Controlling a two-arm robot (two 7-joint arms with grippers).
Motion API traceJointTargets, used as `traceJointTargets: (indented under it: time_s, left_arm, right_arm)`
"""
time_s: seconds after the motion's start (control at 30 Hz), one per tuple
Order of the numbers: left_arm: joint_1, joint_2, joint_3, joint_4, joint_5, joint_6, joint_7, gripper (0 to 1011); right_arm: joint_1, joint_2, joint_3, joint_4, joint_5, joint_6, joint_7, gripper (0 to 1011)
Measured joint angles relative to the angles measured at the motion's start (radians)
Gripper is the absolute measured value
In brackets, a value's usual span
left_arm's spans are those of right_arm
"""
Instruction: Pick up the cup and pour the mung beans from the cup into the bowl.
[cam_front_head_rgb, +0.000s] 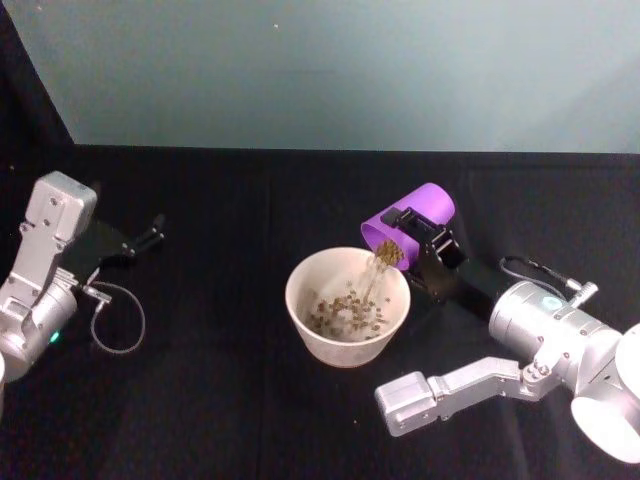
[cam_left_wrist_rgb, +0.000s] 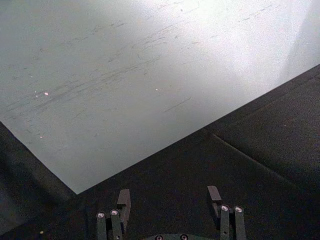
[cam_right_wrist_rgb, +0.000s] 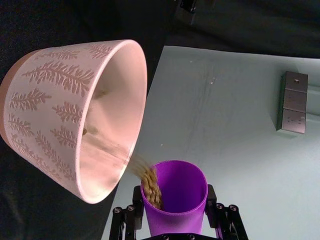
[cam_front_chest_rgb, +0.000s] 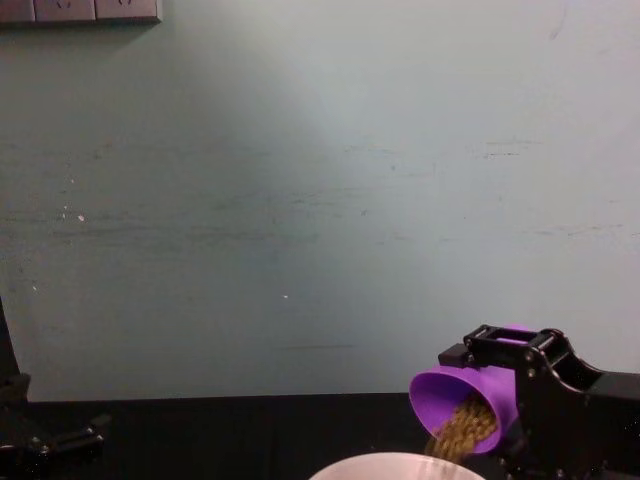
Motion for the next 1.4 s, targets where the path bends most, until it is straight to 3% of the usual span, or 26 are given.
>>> traceJointTargets:
  time_s: [0.77, 1.1, 1.4]
  left_arm:
    - [0.000, 0.000, 0.000, 0.000, 0.000, 0.000, 0.000, 1000]
    - [0.000, 0.000, 0.000, 0.000, 0.000, 0.000, 0.000, 1000]
    - [0.000, 0.000, 0.000, 0.000, 0.000, 0.000, 0.000, 1000]
  right_arm:
    - [0.023, 0.018, -0.051, 0.005, -0.115, 0.037, -0.037, 726]
    - [0.036, 0.034, -0.084, 0.005, -0.210, 0.065, -0.079, 726]
    - [0.042, 0.042, -0.098, 0.004, -0.242, 0.080, -0.086, 726]
